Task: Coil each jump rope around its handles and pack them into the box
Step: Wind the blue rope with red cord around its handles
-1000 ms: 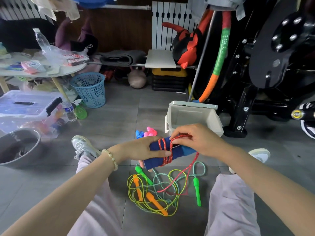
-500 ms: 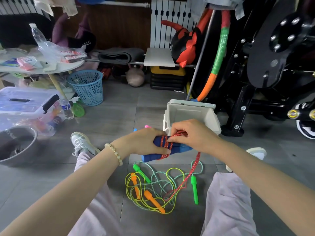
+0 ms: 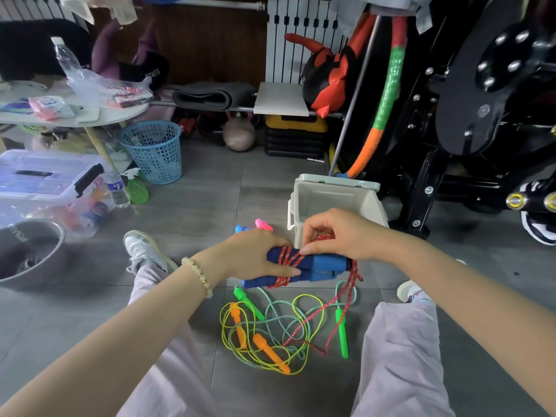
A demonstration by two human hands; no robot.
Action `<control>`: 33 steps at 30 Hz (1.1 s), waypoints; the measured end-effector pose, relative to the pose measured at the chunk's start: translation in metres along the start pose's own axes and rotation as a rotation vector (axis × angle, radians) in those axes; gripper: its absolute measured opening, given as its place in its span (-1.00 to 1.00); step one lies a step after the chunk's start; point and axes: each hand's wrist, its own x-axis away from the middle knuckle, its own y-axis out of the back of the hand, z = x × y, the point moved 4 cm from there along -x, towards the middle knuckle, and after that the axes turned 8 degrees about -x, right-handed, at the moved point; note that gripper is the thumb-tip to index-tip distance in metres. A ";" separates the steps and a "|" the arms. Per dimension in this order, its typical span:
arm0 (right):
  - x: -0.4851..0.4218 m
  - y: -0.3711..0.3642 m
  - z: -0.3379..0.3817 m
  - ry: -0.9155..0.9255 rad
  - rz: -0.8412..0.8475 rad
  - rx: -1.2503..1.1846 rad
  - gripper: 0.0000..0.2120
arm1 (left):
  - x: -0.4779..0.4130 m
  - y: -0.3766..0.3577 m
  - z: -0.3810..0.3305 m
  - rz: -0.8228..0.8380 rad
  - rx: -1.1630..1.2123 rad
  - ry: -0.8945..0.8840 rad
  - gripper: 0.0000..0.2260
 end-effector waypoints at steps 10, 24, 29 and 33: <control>0.003 -0.010 0.000 0.042 -0.056 -0.202 -0.93 | 0.015 -0.006 -0.008 -0.044 -0.016 -0.024 -0.68; 0.019 -0.006 -0.008 0.156 -0.164 -0.266 -0.65 | 0.016 -0.001 0.007 -0.116 0.317 0.030 -0.54; 0.018 -0.006 -0.023 0.024 -0.137 -0.566 -0.74 | 0.016 -0.002 0.004 -0.136 0.368 -0.060 -0.51; 0.015 -0.011 -0.035 -0.025 -0.072 -0.630 -0.55 | 0.014 -0.006 0.004 -0.144 0.447 -0.074 -0.62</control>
